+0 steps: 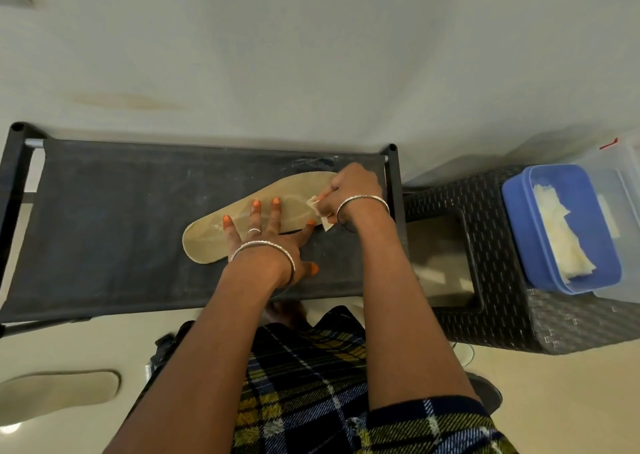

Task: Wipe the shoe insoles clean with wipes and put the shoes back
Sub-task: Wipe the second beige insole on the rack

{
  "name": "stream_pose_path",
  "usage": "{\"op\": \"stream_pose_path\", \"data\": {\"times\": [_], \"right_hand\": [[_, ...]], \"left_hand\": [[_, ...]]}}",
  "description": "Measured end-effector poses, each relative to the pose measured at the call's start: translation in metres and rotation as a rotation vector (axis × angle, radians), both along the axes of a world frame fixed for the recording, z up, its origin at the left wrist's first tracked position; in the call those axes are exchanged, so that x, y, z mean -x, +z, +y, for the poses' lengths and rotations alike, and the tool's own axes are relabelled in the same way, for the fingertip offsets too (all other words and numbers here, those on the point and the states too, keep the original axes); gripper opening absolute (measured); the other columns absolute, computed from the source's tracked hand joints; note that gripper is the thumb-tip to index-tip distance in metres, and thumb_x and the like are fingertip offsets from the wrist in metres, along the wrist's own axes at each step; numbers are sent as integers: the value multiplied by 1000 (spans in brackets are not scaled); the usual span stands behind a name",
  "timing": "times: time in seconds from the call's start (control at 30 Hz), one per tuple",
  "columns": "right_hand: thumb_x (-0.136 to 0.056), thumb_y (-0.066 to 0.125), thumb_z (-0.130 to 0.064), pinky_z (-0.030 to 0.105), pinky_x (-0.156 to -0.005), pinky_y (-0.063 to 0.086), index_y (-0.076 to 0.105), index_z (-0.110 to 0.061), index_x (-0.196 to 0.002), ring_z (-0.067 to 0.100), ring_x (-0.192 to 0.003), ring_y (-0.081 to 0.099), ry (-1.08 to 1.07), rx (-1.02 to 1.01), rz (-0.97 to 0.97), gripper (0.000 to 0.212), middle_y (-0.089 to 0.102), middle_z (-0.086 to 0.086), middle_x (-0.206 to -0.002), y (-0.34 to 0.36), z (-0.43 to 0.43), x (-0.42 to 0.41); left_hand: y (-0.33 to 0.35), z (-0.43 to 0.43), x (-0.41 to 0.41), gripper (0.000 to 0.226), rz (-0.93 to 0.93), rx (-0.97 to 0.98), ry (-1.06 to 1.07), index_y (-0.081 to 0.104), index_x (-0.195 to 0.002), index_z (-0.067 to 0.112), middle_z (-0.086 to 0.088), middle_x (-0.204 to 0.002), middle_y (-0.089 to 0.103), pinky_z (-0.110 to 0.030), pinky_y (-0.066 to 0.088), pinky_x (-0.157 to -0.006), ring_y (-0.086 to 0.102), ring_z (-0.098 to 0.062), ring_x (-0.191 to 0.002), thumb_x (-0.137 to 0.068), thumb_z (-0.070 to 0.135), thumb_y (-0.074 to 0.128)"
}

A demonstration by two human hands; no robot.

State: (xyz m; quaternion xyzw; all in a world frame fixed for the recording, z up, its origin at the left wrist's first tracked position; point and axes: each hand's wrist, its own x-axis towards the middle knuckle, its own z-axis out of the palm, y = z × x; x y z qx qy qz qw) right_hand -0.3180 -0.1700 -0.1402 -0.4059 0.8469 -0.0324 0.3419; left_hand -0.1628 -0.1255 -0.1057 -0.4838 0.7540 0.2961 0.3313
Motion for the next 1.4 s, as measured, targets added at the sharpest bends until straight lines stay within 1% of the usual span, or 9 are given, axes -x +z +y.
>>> {"op": "stream_pose_path", "data": {"times": [0.13,0.27,0.5,0.6,0.7,0.83,0.93,1.1,1.4], "right_hand": [[-66,82,-29,31,-83,58,76,-17,-93,23,-90,69,-102,79,90,30,73,5,-96,1,1,15],[-76,79,-29,31,-84,57,75,-18,-98,24,-99,68,-150,170,224,25,73,5,-100,3,4,24],[-58,91,-18,40,-75,62,77,-10,-81,26,-81,73,-44,-30,-48,29,74,8,-87,14,8,10],[-69,86,-23,32,-84,58,79,-15,-85,23,-91,70,-100,97,75,20,74,5,-92,16,8,15],[-79,78,-19,25,-82,50,77,-21,-79,23,-97,67,-161,315,138,2,75,2,-92,18,10,15],[-81,76,-19,24,-83,52,78,-23,-81,21,-91,68,-119,324,90,4,76,3,-86,15,8,4],[-78,80,-22,34,-86,57,79,-21,-79,23,-87,70,-29,343,8,2,76,2,-82,15,6,-4],[-86,69,-13,29,-84,53,80,-22,-90,26,-97,68,-104,300,202,15,76,3,-96,20,9,18],[-84,72,-14,24,-77,50,80,-23,-86,23,-86,69,-33,347,91,13,76,3,-91,16,4,-4]], "left_hand": [[-1,-1,-2,74,8,-1,-10,-9,-145,58,1,-153,-38,-69,-10,-109,-33,-32,-141,-91,68,40],[-1,-1,-2,73,2,-1,-18,-10,-145,56,0,-153,-39,-69,-10,-109,-33,-33,-141,-92,67,39],[1,-1,-2,74,-1,-3,-11,-9,-146,56,0,-154,-38,-69,-9,-110,-32,-32,-142,-91,67,40],[1,-1,-1,74,-2,4,-20,-10,-146,55,-1,-154,-38,-69,-10,-110,-32,-33,-142,-92,66,39],[2,-1,-2,74,0,4,-28,-10,-146,55,-1,-154,-38,-69,-10,-110,-32,-33,-142,-92,66,39],[-1,-1,-1,74,-2,7,-18,-10,-145,56,-1,-153,-38,-69,-11,-110,-32,-32,-142,-92,67,40],[-1,-1,-1,74,-5,8,-21,-10,-145,56,-1,-154,-38,-68,-10,-110,-32,-32,-142,-91,67,40],[-3,-3,-3,74,5,-3,-29,-10,-145,56,0,-152,-40,-69,-11,-109,-33,-34,-141,-91,67,40],[-4,-1,-1,73,1,8,-23,-9,-145,58,0,-154,-37,-69,-10,-110,-32,-32,-142,-90,69,40]]}}
